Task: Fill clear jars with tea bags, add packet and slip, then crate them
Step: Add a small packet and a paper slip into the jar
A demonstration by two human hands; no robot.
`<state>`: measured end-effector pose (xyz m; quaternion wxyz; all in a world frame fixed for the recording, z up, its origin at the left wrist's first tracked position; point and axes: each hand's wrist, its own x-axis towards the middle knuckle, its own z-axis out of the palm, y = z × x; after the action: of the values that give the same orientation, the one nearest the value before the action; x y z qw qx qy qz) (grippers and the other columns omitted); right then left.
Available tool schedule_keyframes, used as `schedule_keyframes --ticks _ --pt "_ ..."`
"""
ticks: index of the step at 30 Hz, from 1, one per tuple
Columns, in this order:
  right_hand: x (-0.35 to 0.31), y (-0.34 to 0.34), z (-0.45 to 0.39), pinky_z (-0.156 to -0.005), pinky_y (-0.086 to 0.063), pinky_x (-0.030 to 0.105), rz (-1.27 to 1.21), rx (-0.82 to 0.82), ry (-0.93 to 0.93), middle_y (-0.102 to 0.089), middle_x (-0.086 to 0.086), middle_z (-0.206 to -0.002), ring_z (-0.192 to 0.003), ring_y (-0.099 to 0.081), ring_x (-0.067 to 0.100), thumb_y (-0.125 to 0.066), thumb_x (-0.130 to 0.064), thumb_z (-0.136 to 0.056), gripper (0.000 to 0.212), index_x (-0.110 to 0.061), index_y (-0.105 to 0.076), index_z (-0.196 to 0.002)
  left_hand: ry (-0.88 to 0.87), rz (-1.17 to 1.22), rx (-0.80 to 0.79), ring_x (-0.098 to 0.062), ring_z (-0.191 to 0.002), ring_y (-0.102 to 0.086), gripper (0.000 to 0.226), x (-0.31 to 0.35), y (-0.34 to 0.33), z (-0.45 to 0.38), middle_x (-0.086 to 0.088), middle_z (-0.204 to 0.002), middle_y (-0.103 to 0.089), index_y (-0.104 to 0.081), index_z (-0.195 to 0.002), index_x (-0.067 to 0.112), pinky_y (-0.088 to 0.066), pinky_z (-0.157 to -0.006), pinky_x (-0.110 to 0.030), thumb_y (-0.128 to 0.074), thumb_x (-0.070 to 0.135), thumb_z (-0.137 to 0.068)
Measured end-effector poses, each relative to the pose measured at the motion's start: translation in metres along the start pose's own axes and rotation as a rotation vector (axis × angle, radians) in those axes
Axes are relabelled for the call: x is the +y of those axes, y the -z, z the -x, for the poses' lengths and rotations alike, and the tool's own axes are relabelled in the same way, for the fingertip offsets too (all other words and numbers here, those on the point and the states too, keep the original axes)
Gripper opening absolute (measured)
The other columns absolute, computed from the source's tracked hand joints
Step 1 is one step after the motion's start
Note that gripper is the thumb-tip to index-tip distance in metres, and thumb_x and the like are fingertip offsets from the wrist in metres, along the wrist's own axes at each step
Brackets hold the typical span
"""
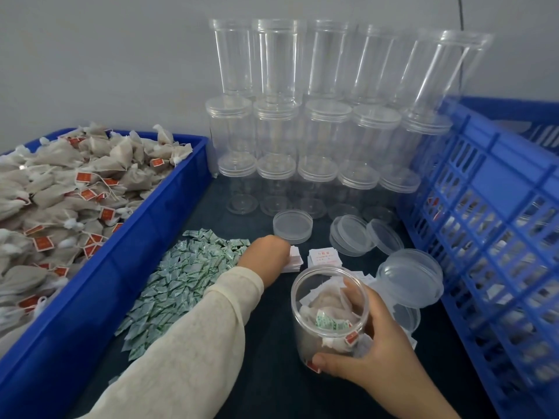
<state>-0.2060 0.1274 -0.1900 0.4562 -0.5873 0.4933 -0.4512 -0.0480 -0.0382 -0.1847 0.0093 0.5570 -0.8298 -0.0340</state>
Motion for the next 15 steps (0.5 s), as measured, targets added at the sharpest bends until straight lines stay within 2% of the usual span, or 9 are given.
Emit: schedule_keyframes --ticks 3,6,10,12,15 --pt "0.0 0.002 0.001 -0.082 -0.051 0.013 -0.008 0.002 -0.012 -0.051 -0.039 -0.12 -0.114 -0.054 -0.011 -0.092 -0.032 -0.039 0.101 -0.05 -0.042 -0.124 0.016 -0.03 0.031 -0.032 -0.102 -0.061 0.022 0.0 -0.001 0.0 -0.013 -0.111 -0.065 -0.065 -0.105 0.006 -0.046 -0.083 -0.037 -0.046 0.01 -0.095" --pt "0.001 0.003 0.001 -0.077 -0.047 0.004 -0.008 0.009 -0.02 -0.05 -0.041 -0.117 -0.113 -0.049 -0.018 -0.093 -0.024 -0.043 0.098 -0.045 -0.043 -0.125 0.027 -0.033 0.063 -0.031 -0.1 -0.061 0.023 -0.001 -0.001 0.002 -0.009 -0.11 -0.065 -0.066 -0.105 0.01 -0.045 -0.078 -0.035 -0.047 0.019 -0.096" --pt "0.0 0.004 -0.001 -0.077 -0.047 0.004 -0.014 0.025 -0.047 -0.052 -0.041 -0.114 -0.11 -0.05 -0.018 -0.094 -0.017 -0.047 0.098 -0.045 -0.044 -0.126 0.045 0.027 0.239 -0.025 -0.096 -0.059 0.027 -0.003 0.024 0.013 -0.003 -0.107 -0.063 -0.066 -0.105 0.013 -0.043 -0.074 -0.031 -0.045 0.029 -0.099" --pt "-0.002 0.003 -0.002 -0.075 -0.046 0.003 -0.012 0.032 -0.048 -0.053 -0.039 -0.113 -0.108 -0.052 -0.017 -0.094 -0.009 -0.051 0.096 -0.045 -0.045 -0.125 0.007 0.077 0.407 -0.025 -0.09 -0.061 0.022 -0.002 0.05 0.026 -0.003 -0.1 -0.065 -0.068 -0.104 0.013 -0.048 -0.074 -0.034 -0.05 0.024 -0.098" --pt "-0.007 0.003 -0.004 -0.076 -0.047 0.004 0.001 0.035 -0.027 -0.057 -0.032 -0.113 -0.107 -0.056 -0.011 -0.093 -0.005 -0.052 0.094 -0.044 -0.047 -0.124 -0.254 0.078 0.782 -0.03 -0.074 -0.066 0.009 0.004 0.082 0.064 -0.01 -0.08 -0.07 -0.073 -0.086 0.004 -0.055 -0.065 -0.041 -0.065 0.003 -0.083"
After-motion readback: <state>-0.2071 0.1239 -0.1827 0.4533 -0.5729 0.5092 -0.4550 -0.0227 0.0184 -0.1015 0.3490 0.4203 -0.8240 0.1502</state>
